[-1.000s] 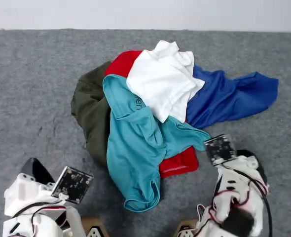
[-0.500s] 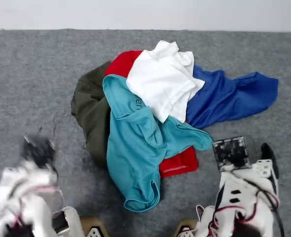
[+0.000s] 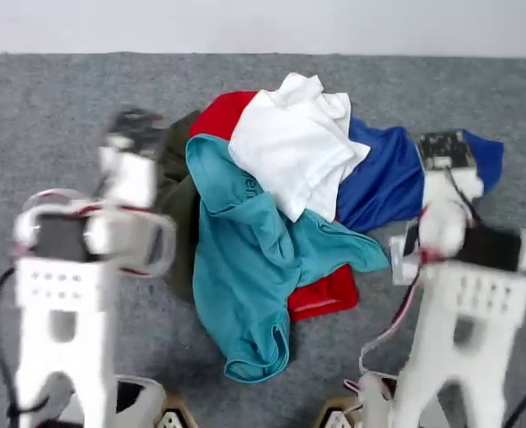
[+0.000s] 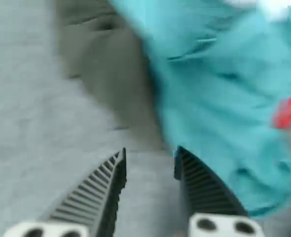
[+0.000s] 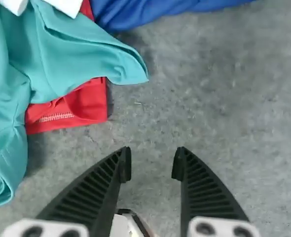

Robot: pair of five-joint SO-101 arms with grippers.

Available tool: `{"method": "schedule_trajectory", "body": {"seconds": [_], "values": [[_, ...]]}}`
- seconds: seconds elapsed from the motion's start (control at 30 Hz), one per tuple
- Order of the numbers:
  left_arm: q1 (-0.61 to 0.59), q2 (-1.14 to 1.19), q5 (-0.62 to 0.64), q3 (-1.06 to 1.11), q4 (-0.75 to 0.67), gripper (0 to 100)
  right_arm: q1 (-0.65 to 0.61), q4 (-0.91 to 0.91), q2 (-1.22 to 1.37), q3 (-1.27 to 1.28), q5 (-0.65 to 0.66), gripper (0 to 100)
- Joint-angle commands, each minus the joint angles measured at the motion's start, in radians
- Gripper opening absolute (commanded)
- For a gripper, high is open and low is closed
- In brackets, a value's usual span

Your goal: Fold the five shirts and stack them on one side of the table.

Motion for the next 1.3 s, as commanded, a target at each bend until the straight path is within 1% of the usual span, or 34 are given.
{"method": "schedule_trajectory", "body": {"seconds": [0.0,0.07,0.13,0.23,0.33,0.4,0.47,0.5,0.57,0.67,0.73,0.83,0.93,1.0,1.1,1.17,1.27], "values": [[0.264,0.152,0.279,-0.087,0.012,24,-0.019,0.045,0.024,-0.071,0.055,21.9],[0.275,0.27,0.374,-0.173,0.002,26,-0.012,0.045,0.012,-0.069,0.068,28.4],[0.275,0.407,0.404,-0.286,0.005,26,0.001,0.045,0.004,-0.064,0.071,32.6],[0.279,0.612,0.419,-0.469,0.02,26,0.01,0.044,0.001,-0.026,0.068,32.9],[0.281,0.786,0.473,-0.668,0.032,26,0.012,0.042,0.001,0.028,0.071,32.9],[0.282,0.878,0.479,-0.753,0.032,26,0.012,0.042,-0.001,0.048,0.072,32.9],[0.288,0.957,0.454,-0.76,0.032,25,0.013,0.042,-0.001,0.051,0.074,32.9],[0.292,0.996,0.431,-0.76,0.032,23,0.013,0.042,-0.001,0.049,0.074,32.9],[0.299,1.053,0.367,-0.765,0.032,16,0.013,0.042,-0.001,0.049,0.074,32.9],[0.307,1.085,0.23,-0.762,0.032,2,0.013,0.042,-0.001,0.051,0.074,32.9],[0.308,1.076,0.166,-0.765,0.032,2,0.013,0.042,-0.001,0.052,0.074,32.9],[0.29,0.994,0.15,-0.771,0.032,1,0.013,0.042,-0.001,0.052,0.072,32.9],[0.256,0.862,0.15,-0.812,0.032,1,0.013,0.042,-0.001,0.052,0.072,32.9],[0.206,0.76,0.15,-0.857,0.032,1,0.013,0.042,-0.001,0.052,0.072,32.9],[0.063,0.626,0.141,-0.92,0.032,1,0.013,0.042,-0.001,0.054,0.072,32.9],[-0.087,0.551,0.094,-0.949,0.031,1,0.013,0.042,-0.001,0.054,0.074,32.9],[-0.388,0.494,-0.021,-0.983,0.006,1,0.013,0.042,-0.001,0.055,0.074,32.9]]}}
